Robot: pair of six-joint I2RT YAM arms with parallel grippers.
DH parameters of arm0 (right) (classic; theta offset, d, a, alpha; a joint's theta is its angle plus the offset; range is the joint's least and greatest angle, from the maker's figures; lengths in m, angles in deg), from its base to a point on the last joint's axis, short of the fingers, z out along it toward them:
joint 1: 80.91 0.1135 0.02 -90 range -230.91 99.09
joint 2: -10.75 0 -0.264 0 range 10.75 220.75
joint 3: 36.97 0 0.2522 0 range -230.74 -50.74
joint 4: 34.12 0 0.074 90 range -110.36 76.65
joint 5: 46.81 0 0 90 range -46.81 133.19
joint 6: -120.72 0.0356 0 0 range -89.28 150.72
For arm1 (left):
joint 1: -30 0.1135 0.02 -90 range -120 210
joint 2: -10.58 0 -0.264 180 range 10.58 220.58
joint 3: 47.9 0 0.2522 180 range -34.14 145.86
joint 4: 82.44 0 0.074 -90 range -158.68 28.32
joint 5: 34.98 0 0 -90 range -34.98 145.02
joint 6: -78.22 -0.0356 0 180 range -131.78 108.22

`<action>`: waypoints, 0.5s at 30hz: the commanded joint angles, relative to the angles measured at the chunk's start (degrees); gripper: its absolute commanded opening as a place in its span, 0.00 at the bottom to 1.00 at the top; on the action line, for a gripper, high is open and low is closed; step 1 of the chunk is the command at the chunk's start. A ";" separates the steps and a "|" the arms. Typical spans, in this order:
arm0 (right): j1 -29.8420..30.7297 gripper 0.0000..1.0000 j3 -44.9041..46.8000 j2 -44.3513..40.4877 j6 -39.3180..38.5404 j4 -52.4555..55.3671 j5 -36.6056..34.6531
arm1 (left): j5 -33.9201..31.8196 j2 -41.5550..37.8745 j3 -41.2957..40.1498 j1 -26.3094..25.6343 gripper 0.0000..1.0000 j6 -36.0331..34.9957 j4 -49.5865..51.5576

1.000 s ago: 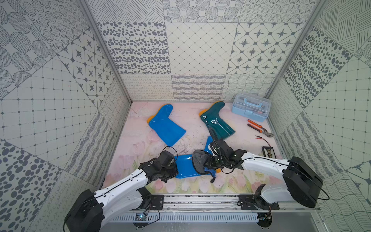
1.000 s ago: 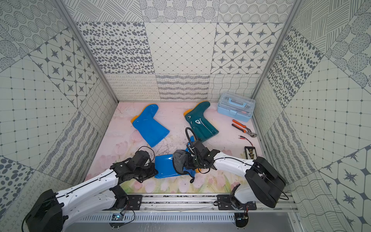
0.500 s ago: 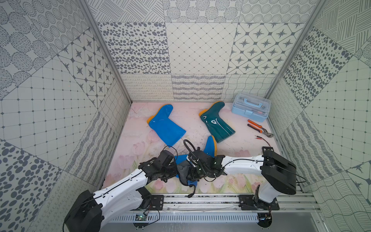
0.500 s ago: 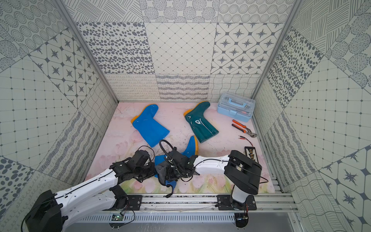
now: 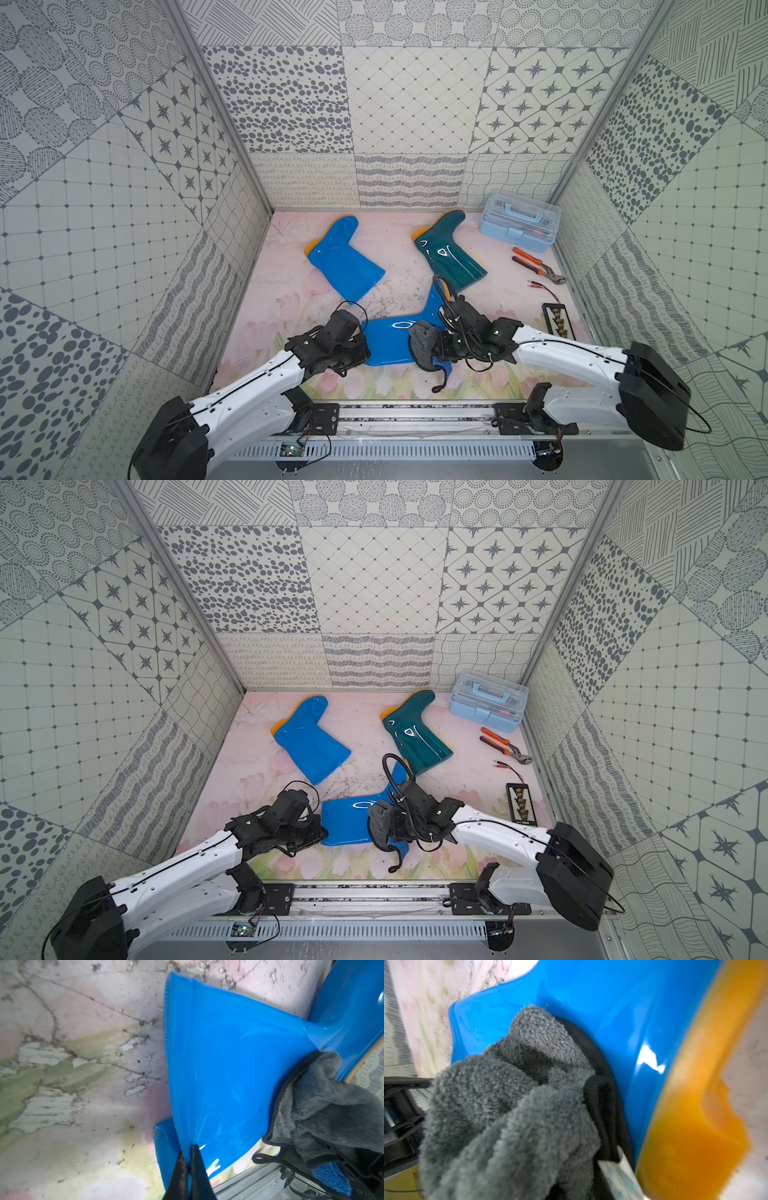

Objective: Wipe the rubber boots with a cloth
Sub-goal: Wipe the dirt off the rubber boot.

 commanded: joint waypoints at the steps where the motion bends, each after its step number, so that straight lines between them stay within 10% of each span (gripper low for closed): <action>1: 4.12 0.00 -13.93 13.71 -2.54 -8.03 1.68 | -1.92 2.09 0.98 0.15 0.00 -1.14 2.17; 7: 4.93 0.00 -24.21 24.69 -6.65 -5.86 8.43 | -3.70 2.85 3.95 0.15 0.00 -3.41 6.04; 15: -17.87 0.00 -4.38 3.77 -13.52 9.39 2.41 | -4.42 2.29 3.18 0.10 0.00 -2.79 5.79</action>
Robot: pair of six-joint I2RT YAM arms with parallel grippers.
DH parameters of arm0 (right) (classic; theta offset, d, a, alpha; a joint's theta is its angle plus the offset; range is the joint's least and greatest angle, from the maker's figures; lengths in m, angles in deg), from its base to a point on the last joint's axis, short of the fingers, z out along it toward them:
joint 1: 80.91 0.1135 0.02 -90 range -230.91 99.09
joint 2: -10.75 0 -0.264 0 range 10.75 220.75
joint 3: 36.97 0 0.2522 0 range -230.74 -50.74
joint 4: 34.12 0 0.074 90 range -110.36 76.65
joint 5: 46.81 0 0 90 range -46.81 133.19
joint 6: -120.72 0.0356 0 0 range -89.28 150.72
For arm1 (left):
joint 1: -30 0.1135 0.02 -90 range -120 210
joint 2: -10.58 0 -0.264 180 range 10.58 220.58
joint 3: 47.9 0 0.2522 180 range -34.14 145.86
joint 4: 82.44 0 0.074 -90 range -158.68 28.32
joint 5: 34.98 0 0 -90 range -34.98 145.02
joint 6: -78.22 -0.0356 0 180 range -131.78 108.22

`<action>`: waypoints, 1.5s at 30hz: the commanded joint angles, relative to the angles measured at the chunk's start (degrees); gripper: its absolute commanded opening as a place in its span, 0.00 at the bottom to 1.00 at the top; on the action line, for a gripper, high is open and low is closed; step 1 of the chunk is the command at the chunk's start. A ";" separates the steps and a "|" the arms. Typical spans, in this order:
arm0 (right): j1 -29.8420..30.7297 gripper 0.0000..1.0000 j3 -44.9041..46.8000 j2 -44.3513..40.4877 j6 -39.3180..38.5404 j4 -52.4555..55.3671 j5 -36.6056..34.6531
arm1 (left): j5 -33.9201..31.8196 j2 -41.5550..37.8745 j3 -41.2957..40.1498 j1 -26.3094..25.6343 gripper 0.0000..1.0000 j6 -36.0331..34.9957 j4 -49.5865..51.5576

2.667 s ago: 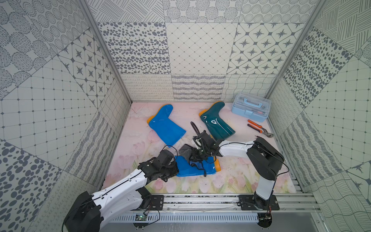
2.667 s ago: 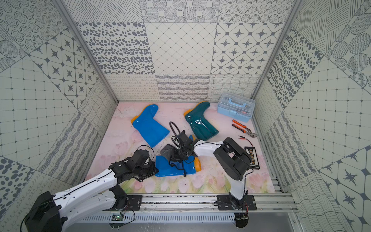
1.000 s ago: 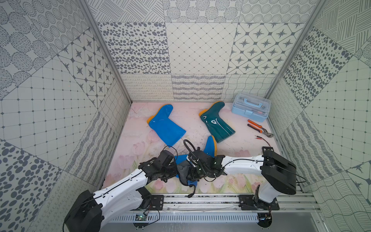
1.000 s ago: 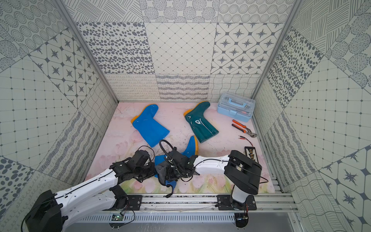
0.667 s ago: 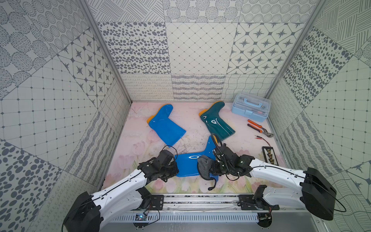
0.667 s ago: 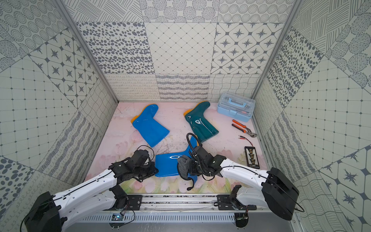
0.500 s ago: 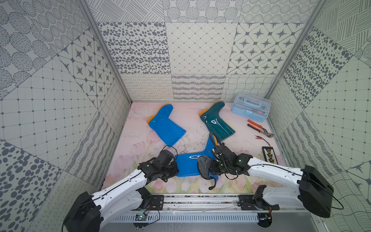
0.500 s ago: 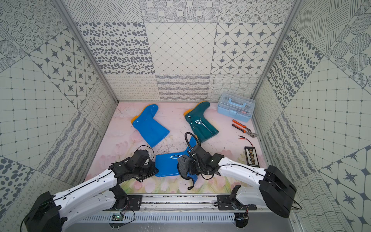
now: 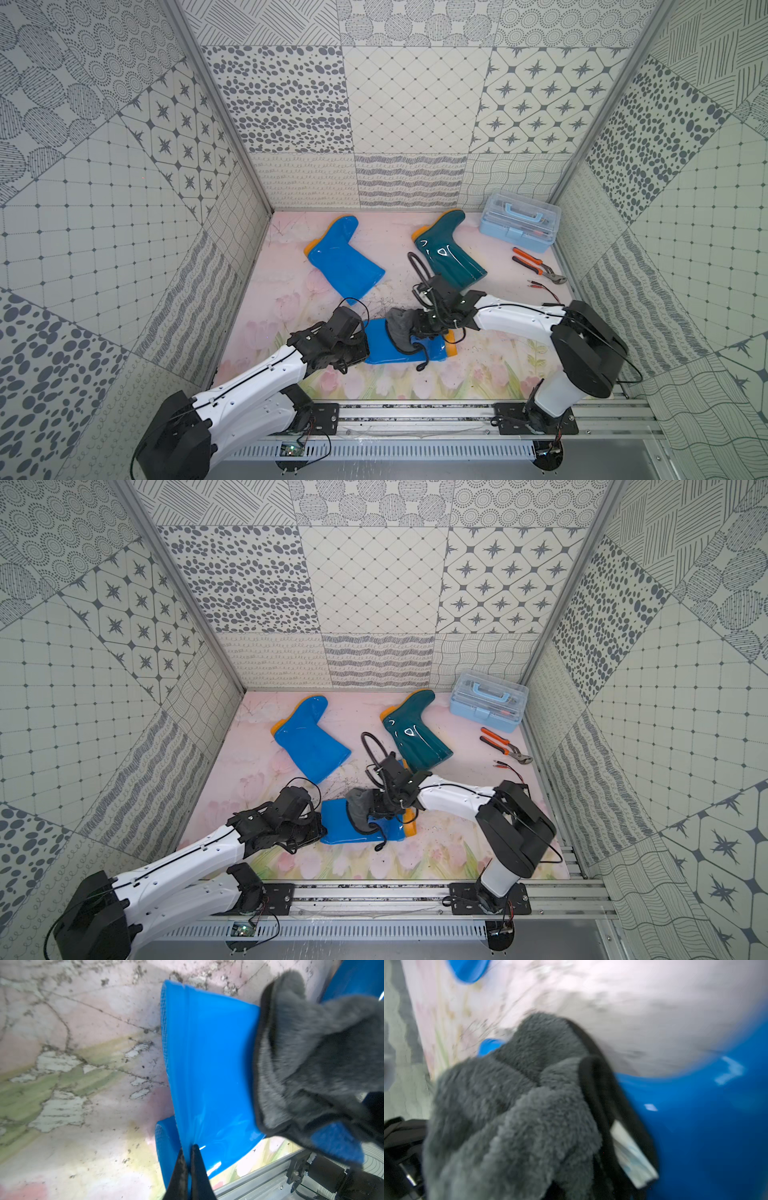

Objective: Wipe the rubber boots with a cloth
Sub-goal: Wipe the dirt off the rubber boot, then place the rubber boot at the center of the board, then place the cleaning item at the center of the board.

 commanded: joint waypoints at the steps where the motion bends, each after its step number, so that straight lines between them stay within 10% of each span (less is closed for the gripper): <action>1: -9.93 0.00 5.25 -10.47 -5.84 12.45 -5.39 | -3.05 0.82 0.73 0.13 0.00 -1.62 3.32; 16: -22.03 0.00 -6.32 -23.75 -12.50 27.36 -14.39 | 1.95 -3.69 18.94 0.13 0.00 -13.23 -0.24; 23: -22.15 0.00 -2.61 -25.78 -7.97 21.34 -11.23 | 6.93 12.75 45.17 0.13 0.00 -19.52 3.83; 29: -22.72 0.00 -6.86 -28.56 -11.19 29.16 -23.56 | 14.54 29.81 66.73 -0.28 0.00 -24.85 13.82; 45: -15.73 0.00 0.50 -18.33 -4.04 10.26 -6.77 | 1.06 29.94 61.09 -4.27 0.06 -33.04 24.52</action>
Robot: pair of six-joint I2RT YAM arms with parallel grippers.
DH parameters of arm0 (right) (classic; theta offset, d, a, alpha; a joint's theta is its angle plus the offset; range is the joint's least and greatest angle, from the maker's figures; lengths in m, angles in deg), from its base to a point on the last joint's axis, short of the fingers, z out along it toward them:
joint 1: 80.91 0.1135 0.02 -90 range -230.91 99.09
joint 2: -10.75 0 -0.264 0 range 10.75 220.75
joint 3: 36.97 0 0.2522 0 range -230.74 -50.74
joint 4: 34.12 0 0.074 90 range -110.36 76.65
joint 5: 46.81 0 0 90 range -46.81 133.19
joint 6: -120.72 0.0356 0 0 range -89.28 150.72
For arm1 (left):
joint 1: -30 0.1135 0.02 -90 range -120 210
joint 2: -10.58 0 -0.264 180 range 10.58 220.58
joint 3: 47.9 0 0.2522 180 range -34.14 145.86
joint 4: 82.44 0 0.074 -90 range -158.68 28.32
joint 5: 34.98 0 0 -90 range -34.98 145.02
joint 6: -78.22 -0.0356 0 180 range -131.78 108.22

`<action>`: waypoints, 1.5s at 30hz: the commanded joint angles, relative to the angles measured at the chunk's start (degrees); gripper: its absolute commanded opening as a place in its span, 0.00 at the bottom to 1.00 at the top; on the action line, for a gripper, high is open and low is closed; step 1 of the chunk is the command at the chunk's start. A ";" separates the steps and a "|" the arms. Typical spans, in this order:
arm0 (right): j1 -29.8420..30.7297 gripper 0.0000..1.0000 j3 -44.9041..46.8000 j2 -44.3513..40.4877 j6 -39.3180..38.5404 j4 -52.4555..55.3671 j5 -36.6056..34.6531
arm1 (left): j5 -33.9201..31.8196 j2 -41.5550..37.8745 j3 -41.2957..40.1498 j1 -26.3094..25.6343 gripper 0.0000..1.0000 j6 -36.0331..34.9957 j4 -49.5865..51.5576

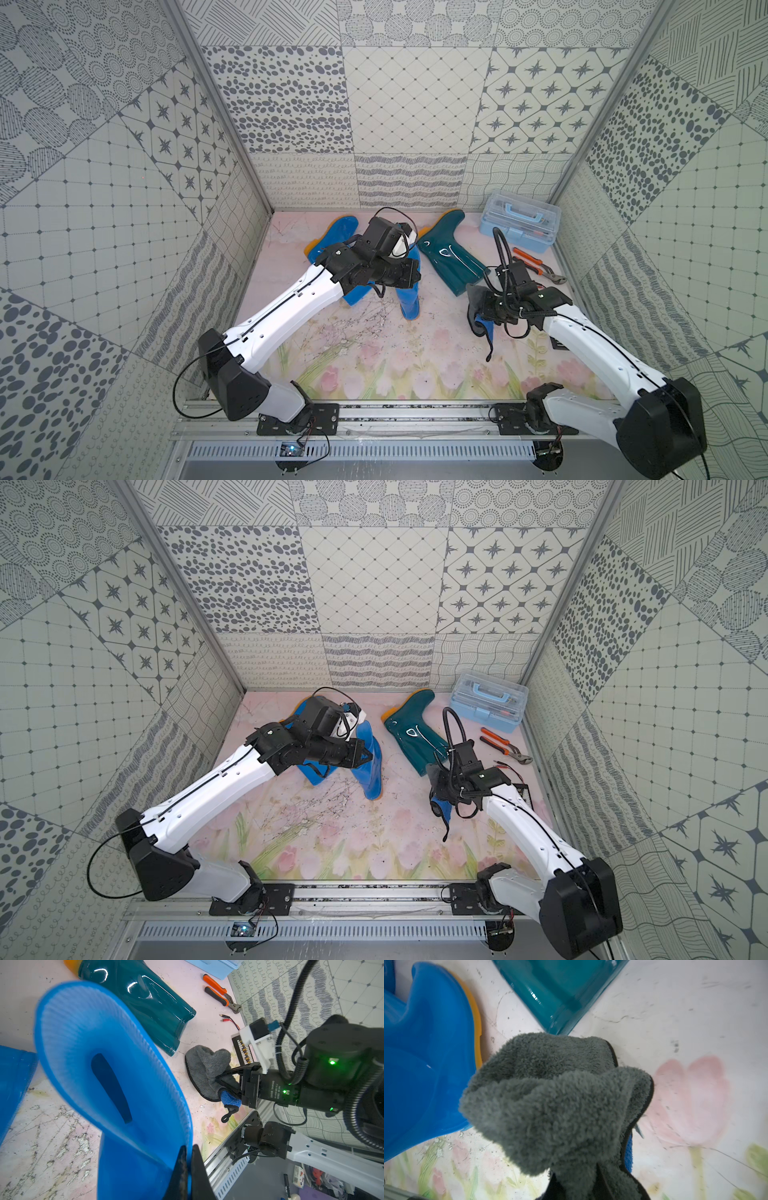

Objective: Wipe the rubber boots with a cloth
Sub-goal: Place the cleaning item at the center of the board.

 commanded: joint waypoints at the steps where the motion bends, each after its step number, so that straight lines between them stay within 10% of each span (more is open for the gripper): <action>1: 4.38 0.00 -2.02 3.52 3.02 -8.38 4.05 | -5.13 1.00 0.35 -0.37 0.10 -4.94 7.41; 8: 10.10 0.00 -2.93 8.35 5.97 -13.68 4.51 | -7.12 3.92 1.10 -0.38 0.30 -1.76 7.79; 12: 10.48 0.00 -2.35 9.14 5.96 -14.25 4.97 | -9.06 4.76 3.57 -0.37 0.00 -2.64 8.39; 15: 10.33 0.00 -1.82 8.70 5.47 -14.29 4.78 | -11.46 5.95 7.85 -0.22 0.00 -4.94 9.92; 28: 10.11 0.00 -0.75 9.71 5.31 -16.18 7.08 | -5.00 29.77 50.95 11.69 0.00 -16.16 21.83; 35: 10.12 0.00 0.15 12.99 5.67 -18.42 8.37 | 0.52 39.93 65.39 15.57 0.00 -30.79 22.24; 45: 9.52 0.00 -3.29 19.50 4.50 -17.57 9.17 | 1.96 45.59 65.93 16.99 0.00 -53.56 25.51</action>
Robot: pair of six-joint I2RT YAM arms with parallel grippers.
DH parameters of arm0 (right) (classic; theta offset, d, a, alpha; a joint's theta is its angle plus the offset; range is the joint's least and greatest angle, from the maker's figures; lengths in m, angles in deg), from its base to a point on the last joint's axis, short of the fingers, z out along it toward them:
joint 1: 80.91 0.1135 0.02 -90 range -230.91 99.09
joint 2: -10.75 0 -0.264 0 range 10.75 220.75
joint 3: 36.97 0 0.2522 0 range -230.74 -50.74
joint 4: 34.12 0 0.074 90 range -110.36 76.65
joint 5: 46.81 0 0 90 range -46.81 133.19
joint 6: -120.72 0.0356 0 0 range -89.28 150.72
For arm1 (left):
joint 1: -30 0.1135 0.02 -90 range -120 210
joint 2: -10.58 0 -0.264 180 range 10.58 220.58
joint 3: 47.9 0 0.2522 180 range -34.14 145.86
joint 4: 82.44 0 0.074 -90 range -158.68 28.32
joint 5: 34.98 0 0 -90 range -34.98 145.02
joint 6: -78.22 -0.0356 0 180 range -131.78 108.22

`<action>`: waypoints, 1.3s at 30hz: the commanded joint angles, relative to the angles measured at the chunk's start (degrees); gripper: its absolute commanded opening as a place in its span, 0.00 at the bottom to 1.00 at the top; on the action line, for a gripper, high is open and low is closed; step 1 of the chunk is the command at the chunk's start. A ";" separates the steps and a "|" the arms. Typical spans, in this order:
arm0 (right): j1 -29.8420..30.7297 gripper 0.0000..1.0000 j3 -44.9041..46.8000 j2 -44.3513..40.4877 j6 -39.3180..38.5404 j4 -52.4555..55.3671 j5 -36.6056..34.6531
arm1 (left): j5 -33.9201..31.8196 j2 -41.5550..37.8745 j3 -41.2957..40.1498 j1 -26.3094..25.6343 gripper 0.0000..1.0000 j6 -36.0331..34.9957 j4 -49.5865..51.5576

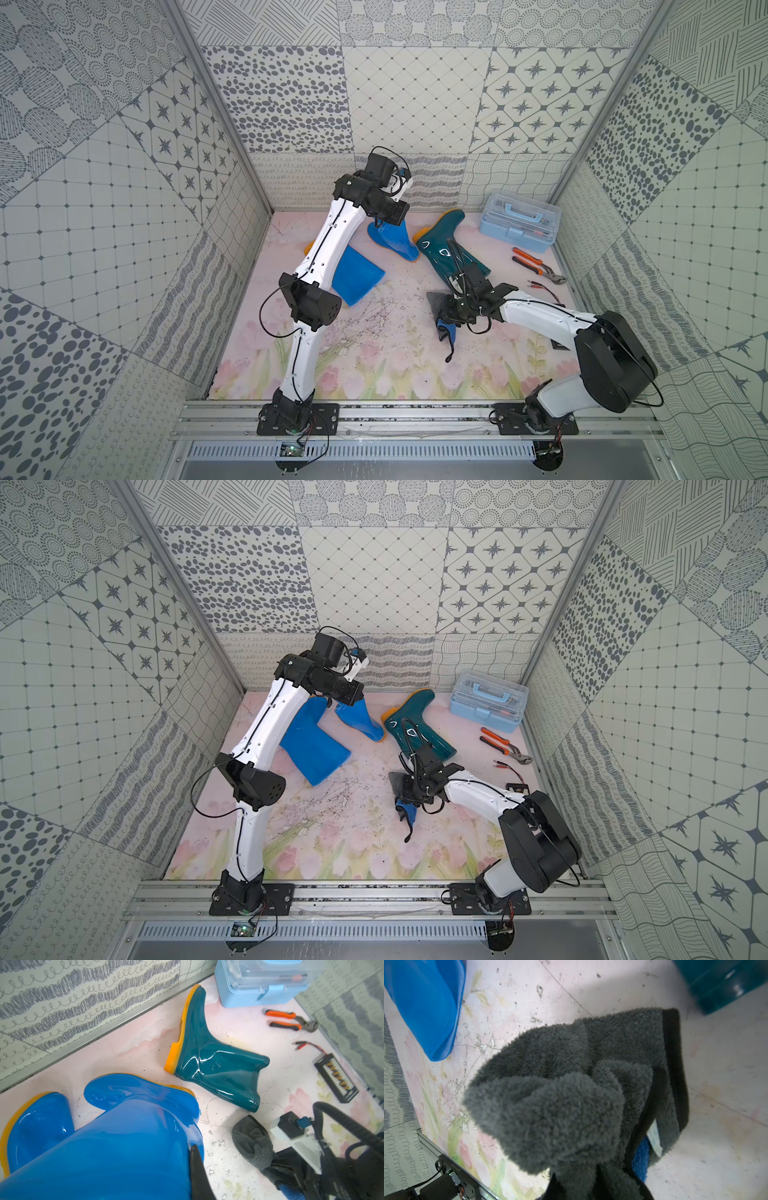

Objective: Wipe the rubber boots with a cloth
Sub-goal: Place the cleaning item at the center of the board.

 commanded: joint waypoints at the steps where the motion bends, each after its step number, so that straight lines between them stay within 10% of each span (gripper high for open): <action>1: -0.52 0.00 -3.00 1.60 -1.02 -0.36 0.57 | 3.15 1.91 1.50 0.67 0.00 -20.05 -0.09; 15: -1.86 0.08 -0.14 -2.32 -5.30 10.45 -4.53 | -4.26 3.65 1.43 1.62 0.00 -28.71 -0.41; 27: -1.83 0.37 -1.57 -3.08 -5.48 9.79 -3.03 | -16.92 3.16 1.10 2.43 0.00 -43.19 -3.98; 34: -1.80 0.47 -0.75 -6.29 -4.92 9.15 -3.88 | -12.01 4.50 0.72 1.13 0.00 -36.16 -5.07; 39: -1.85 0.48 -0.53 -9.34 -4.60 8.78 -5.30 | -9.48 5.28 0.72 -0.16 0.33 -27.39 -5.77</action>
